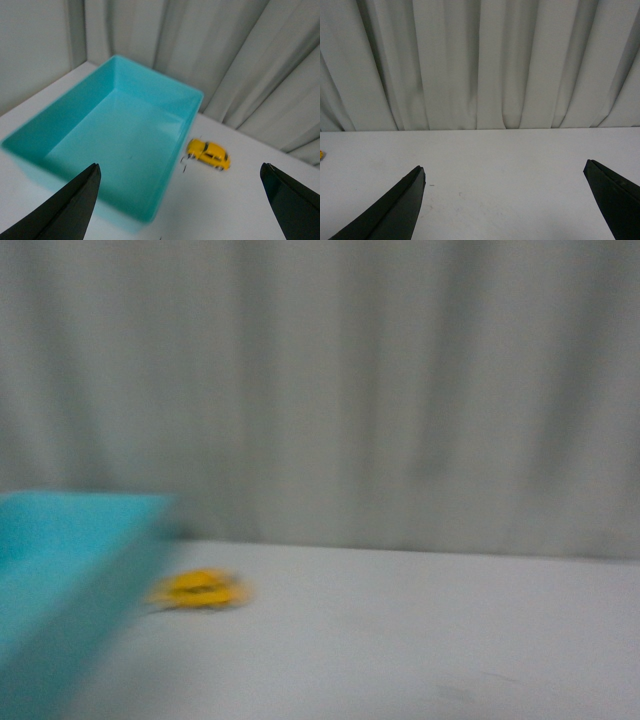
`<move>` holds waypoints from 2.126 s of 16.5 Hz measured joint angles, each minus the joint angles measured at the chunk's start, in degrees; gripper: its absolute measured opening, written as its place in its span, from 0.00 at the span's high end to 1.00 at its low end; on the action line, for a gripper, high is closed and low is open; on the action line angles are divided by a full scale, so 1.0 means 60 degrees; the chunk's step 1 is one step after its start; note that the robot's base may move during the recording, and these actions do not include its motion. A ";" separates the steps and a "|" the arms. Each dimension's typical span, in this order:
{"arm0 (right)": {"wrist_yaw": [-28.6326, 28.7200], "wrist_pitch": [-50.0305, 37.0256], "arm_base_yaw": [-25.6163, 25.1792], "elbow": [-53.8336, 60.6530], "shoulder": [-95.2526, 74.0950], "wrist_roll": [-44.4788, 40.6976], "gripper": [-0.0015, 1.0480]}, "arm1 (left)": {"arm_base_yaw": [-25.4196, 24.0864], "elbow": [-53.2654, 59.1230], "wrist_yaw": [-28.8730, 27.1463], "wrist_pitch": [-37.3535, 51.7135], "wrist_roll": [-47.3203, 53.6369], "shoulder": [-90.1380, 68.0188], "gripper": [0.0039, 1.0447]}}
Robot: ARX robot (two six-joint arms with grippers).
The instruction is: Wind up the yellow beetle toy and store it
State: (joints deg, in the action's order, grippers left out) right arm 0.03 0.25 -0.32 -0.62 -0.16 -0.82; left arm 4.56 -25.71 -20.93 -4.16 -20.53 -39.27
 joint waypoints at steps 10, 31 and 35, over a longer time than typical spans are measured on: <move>-0.0007 -0.0004 0.0000 0.0000 0.0004 -0.0004 0.06 | -0.0066 -0.8779 0.3974 -0.0568 0.6998 -1.0947 0.06; -0.0007 -0.0004 0.0000 0.0000 0.0004 0.0000 0.06 | 0.0780 -1.5945 0.1778 -0.8255 1.5329 -1.7008 0.06; -0.0007 -0.0004 0.0000 0.0000 0.0004 0.0000 0.06 | 0.0714 -1.6531 0.1745 -0.8244 1.4794 -1.7806 0.06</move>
State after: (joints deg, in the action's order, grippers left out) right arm -0.01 0.23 -0.32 -0.62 -0.14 -0.82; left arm 8.84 -124.90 -10.46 -53.63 68.23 -146.10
